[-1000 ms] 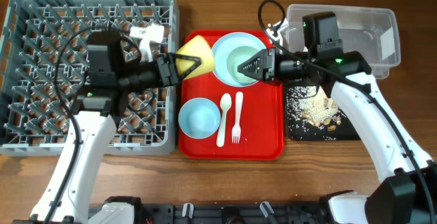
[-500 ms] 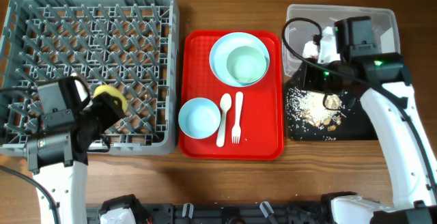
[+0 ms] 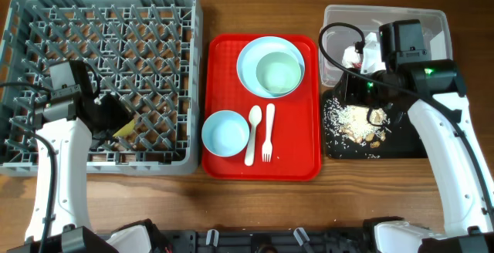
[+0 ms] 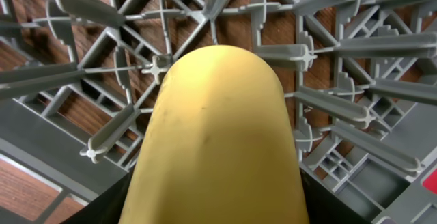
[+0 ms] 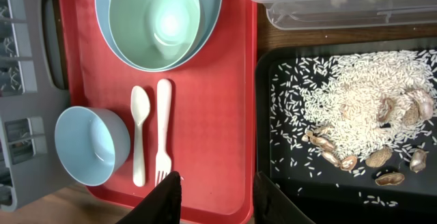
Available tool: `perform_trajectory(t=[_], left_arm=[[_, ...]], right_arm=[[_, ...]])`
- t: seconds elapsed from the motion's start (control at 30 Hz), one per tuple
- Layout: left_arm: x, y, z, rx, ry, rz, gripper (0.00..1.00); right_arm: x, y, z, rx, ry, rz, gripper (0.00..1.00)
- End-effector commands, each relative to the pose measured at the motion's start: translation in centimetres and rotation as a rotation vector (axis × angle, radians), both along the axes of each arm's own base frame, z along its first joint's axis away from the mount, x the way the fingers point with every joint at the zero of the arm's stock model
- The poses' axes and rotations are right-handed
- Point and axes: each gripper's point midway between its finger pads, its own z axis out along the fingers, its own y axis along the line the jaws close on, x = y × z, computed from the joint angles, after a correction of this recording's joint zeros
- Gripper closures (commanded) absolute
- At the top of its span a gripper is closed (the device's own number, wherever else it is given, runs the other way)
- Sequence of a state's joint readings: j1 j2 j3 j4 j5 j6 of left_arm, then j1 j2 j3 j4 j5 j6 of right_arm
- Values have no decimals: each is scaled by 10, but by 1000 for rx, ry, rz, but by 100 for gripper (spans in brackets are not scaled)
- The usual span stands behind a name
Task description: Sort waste into correct bins and load items into the dishwasher rack
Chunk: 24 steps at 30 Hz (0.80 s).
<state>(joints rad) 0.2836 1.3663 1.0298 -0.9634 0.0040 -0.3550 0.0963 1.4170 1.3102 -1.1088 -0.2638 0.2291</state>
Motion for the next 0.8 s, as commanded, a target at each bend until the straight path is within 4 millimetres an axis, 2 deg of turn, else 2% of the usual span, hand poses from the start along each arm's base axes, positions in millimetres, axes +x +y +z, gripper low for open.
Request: perform_trajectory(t=[0.0,0.07,0.13,0.17,0.2,0.27,0.3,0.33,0.4,0.47,0.5,0.57,0.6,0.67,0.77], left_arm=[[1,3,1,5,-5,0,0],[2,1,1,-2,-9,-3,0],[6,-4,12,-29,-41,-13,0],[10,-7,22,-45,-73,-21,0],[20,-16,45,-71,-153,-48,0],[29,-31,70,-85,-245,-100,0],[35,-52,89,-84,-328,-174,0],[37,-74,100,-85,-368,-250,0],[35,-115,104,-105,-381,-383,0],[25,-172,94,-99,-337,-572,0],[22,-188,88,-79,-315,-626,0],[11,-232,66,-71,-247,-774,0],[0,-263,50,-107,-198,-868,0],[-7,-298,19,-108,-129,-962,0],[-13,-315,-28,-84,-3,-1010,0]], right_arm=[[3,-3,7,-19,-28,8,65],[2,-3,7,-19,-24,8,64],[0,-3,6,-20,-16,9,65],[0,-3,6,-21,-14,9,65],[-1,-4,6,-21,-11,9,62],[-1,-5,5,-28,-9,5,53],[-1,-6,5,-27,-8,1,45],[-1,-8,5,-28,-7,-5,44],[-2,-14,4,-29,0,-24,43],[0,-31,4,-28,10,-82,41],[0,-40,3,-26,16,-115,40],[-2,-47,2,-29,26,-133,39],[-2,-47,2,-30,25,-129,37],[-2,-47,2,-30,26,-129,36],[-2,-47,2,-30,26,-130,35]])
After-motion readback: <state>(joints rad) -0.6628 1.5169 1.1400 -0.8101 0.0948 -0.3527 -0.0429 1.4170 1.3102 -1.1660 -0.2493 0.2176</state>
